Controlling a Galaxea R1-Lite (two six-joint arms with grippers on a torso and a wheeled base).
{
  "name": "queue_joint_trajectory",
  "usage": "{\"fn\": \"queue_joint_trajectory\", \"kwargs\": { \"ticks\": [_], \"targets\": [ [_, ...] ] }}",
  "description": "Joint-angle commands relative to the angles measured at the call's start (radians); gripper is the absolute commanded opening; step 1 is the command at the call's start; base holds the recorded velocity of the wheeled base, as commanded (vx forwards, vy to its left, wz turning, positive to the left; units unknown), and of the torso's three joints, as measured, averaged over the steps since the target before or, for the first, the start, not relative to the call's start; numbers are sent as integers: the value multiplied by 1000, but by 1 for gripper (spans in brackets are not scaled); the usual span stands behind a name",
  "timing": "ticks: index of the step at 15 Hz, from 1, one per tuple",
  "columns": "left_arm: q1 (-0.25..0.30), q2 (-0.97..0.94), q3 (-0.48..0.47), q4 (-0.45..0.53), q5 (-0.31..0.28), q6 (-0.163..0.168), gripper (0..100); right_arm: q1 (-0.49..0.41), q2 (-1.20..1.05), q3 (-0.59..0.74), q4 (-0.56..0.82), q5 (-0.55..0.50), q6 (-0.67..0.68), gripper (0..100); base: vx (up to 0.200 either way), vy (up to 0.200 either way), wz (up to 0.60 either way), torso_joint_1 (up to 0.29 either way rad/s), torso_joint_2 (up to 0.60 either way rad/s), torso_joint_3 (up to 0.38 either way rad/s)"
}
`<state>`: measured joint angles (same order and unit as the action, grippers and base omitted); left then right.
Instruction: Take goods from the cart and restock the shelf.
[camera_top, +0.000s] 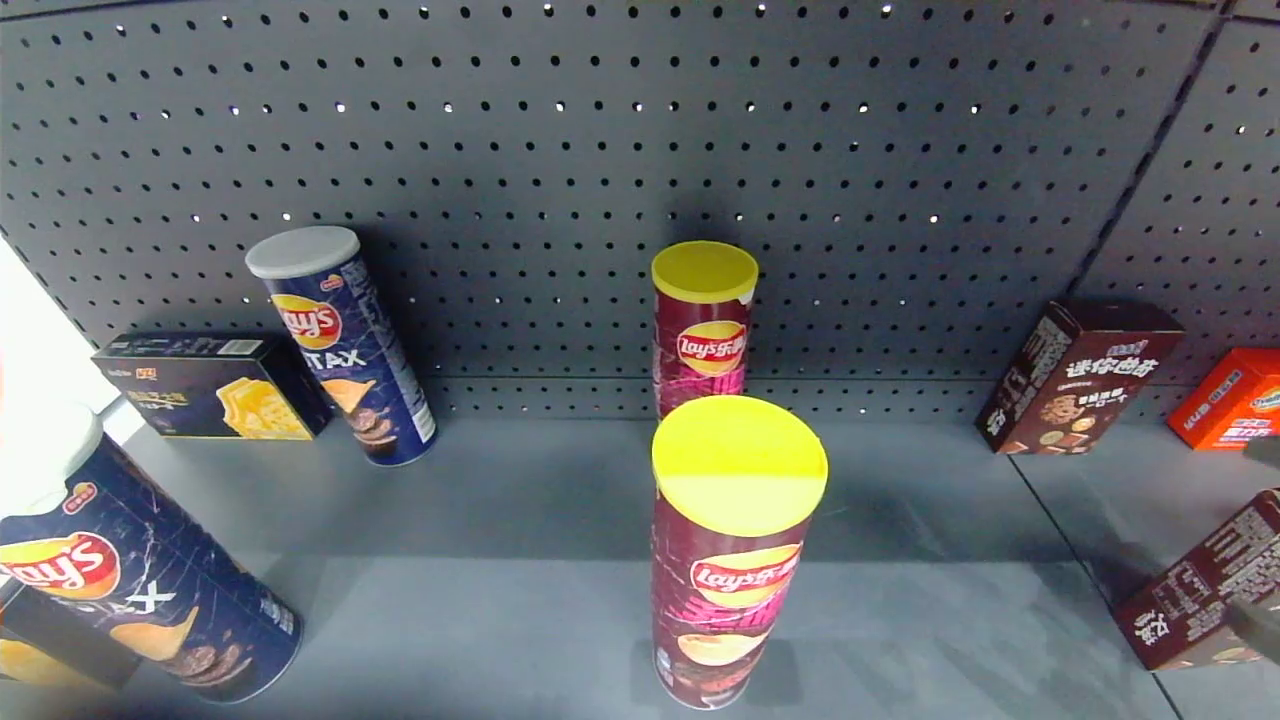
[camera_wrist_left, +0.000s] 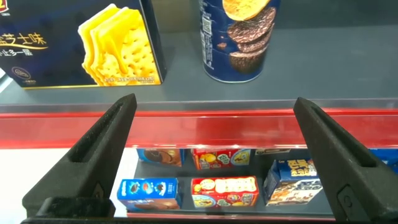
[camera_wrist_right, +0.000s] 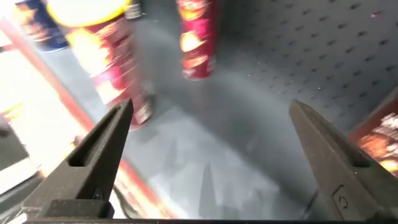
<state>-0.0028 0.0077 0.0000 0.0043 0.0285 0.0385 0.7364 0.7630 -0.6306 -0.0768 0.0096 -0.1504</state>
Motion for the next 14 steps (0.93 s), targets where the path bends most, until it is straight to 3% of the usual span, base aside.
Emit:
{"fn": "queue_joint_trajectory", "kwargs": {
  "ticks": [1, 7, 14],
  "targets": [
    [-2, 5, 0, 0, 1, 0, 100, 69, -234, 172, -14, 12, 0, 100, 0, 0, 0, 0, 0, 0],
    [0, 2, 0, 0, 1, 1, 100, 70, -467, 408, -15, 145, 29, 100, 0, 0, 0, 0, 0, 0],
    [0, 2, 0, 0, 1, 4, 100, 61, -763, 631, 20, 138, 83, 100, 0, 0, 0, 0, 0, 0]
  ]
}}
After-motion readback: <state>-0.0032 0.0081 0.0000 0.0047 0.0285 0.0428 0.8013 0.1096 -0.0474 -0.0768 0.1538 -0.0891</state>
